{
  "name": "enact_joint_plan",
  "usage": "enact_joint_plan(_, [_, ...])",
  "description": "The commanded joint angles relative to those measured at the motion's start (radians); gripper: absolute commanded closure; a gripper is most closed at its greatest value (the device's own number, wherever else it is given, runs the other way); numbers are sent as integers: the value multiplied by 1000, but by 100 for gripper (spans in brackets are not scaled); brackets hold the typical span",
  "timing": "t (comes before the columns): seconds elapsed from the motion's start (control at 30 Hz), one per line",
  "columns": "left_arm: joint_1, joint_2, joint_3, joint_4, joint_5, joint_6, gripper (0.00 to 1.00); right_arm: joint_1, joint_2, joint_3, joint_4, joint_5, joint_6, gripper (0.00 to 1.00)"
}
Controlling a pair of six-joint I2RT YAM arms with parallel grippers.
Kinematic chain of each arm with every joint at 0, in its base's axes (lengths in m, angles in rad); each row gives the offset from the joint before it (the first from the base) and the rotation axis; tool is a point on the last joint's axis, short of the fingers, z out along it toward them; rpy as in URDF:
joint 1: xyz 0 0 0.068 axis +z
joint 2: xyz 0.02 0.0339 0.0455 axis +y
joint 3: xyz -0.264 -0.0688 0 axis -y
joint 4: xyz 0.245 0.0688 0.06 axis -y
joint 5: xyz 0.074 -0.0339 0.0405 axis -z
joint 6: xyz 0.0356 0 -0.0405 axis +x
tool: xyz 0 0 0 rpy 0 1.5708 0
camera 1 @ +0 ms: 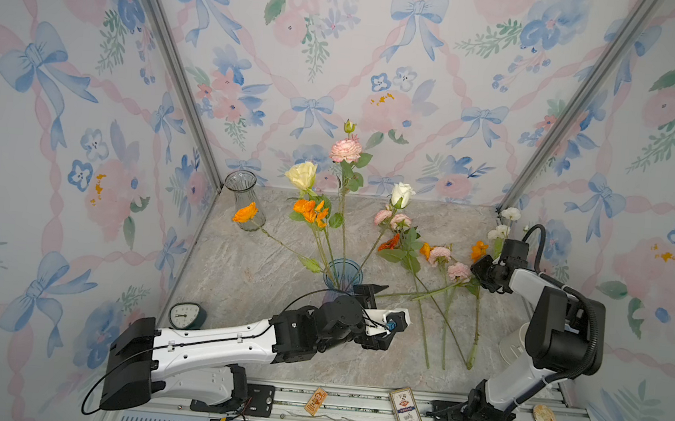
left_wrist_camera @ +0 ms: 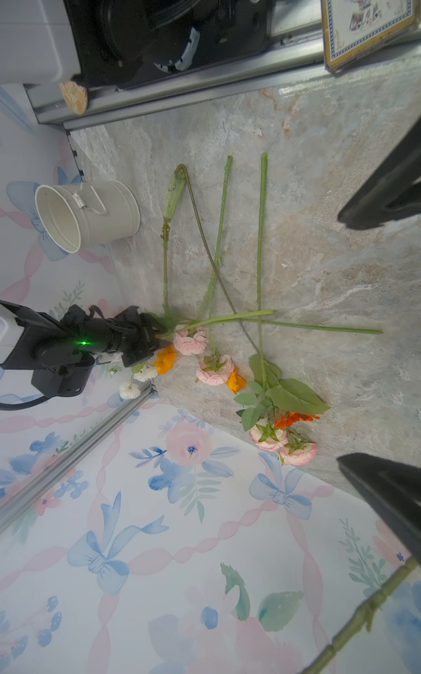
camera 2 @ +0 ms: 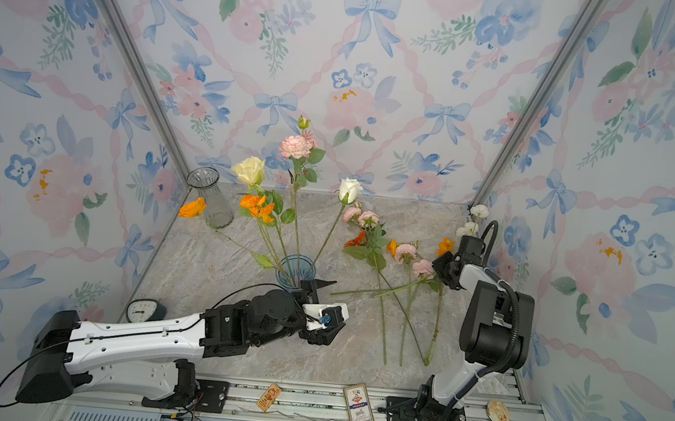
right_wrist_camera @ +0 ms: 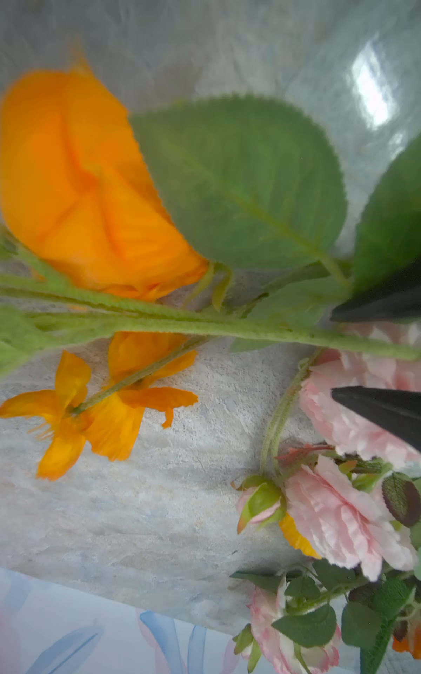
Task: Arrange the flowers into the vase
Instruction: 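Close the right gripper on the white poppy stems in the pile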
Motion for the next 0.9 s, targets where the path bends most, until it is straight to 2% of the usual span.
enact_joint_plan(0.0, [2,1,-14,17,10,-11,2,1,33,30,11,-1,-12,69])
enact_joint_plan(0.27, [2,6,-14,16,14,-9,2,2,44,34,17,-20,-12,88])
enact_joint_plan(0.47, [1,6,-13,14,11,-9,2,25,-6,30,2,-3,-12,92])
enact_joint_plan(0.7, [-1,-7,-11,10,3,-8,2,101,-144,48,-54,86,-11,100])
enact_joint_plan(0.87, [-6,-14,-12,8,-10,-2,2,145,-247,66,-102,140,-54,100])
